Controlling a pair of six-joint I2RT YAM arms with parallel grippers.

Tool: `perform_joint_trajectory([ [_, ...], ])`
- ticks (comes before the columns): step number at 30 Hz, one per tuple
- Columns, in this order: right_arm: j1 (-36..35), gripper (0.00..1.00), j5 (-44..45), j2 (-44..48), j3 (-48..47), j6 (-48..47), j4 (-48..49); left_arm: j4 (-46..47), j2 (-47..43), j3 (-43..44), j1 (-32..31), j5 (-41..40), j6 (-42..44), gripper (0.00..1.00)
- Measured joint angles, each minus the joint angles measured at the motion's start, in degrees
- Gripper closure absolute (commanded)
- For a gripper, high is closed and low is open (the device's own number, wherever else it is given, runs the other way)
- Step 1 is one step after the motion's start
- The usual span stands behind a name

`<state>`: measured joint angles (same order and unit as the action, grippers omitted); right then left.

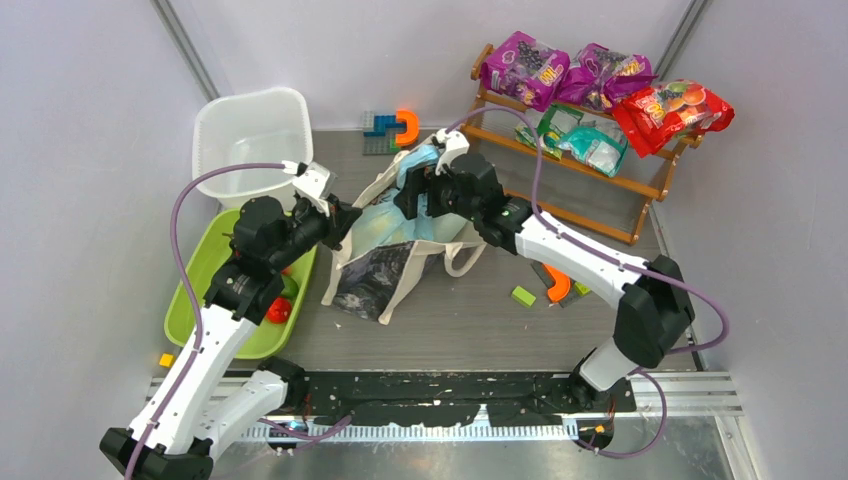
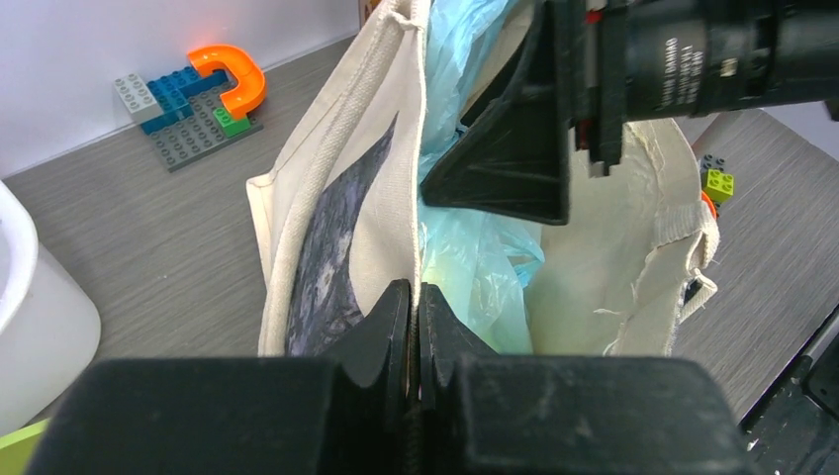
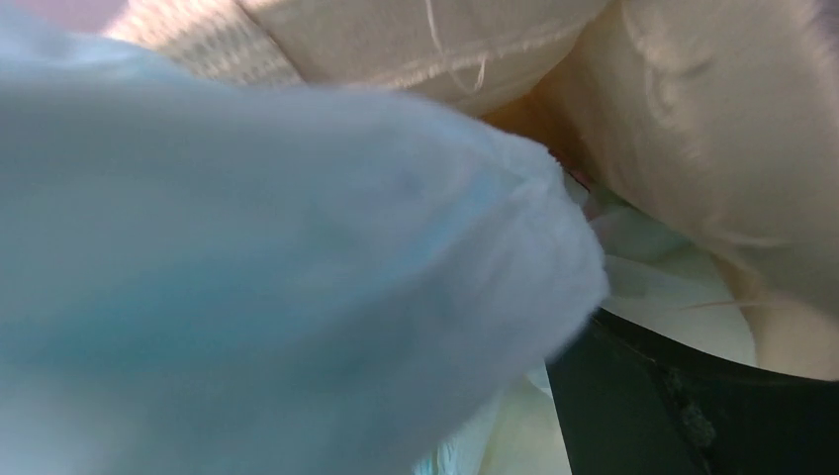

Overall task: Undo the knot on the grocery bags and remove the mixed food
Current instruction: Pick up the takeout bag from the takeout bag.

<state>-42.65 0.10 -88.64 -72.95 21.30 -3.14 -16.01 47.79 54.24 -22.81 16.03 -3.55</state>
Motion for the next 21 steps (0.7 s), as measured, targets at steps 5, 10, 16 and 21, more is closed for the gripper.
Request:
perform_joint_trajectory([
  [5,-0.3,0.05,-2.4,-4.9,-1.9,-1.0,1.8,0.0,0.3,0.0,-0.1,0.0,0.6,1.00],
  [10,-1.4,0.03,-5.1,-9.1,-4.1,-3.2,3.3,-0.1,0.4,0.0,-0.1,-0.4,1.1,1.00],
  [16,-1.4,0.79,-6.2,-10.1,-4.1,-4.9,4.8,-0.2,0.5,0.0,-0.2,-1.2,1.2,1.00],
  [21,-1.4,0.95,-5.8,-9.9,-3.7,-5.8,4.9,-0.2,0.5,0.0,-0.4,-1.7,1.2,1.00],
])
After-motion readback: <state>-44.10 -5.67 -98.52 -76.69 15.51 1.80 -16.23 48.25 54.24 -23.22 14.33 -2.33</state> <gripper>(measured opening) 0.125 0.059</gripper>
